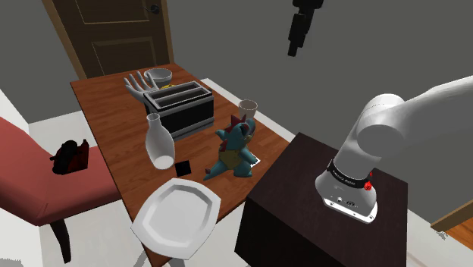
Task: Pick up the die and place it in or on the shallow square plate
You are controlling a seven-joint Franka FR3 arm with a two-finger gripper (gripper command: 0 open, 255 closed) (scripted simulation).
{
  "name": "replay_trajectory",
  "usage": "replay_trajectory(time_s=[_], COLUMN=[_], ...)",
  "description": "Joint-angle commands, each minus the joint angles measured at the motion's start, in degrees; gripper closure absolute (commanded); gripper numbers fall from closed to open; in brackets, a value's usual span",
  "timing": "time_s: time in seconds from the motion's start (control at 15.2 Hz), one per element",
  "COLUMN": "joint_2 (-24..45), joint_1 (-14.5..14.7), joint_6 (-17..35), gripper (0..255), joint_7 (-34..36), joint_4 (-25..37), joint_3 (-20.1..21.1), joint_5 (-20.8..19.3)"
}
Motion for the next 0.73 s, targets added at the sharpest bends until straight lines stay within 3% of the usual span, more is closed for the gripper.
replay_trajectory(time_s=[0.0,0.66], joint_2=[0.00,10.38], joint_1=[0.00,2.76], joint_6=[0.00,18.88], gripper=[0,0], joint_7=[0.00,1.30], joint_4=[0.00,-8.20], joint_3=[0.00,4.31], joint_5=[0.00,2.78])
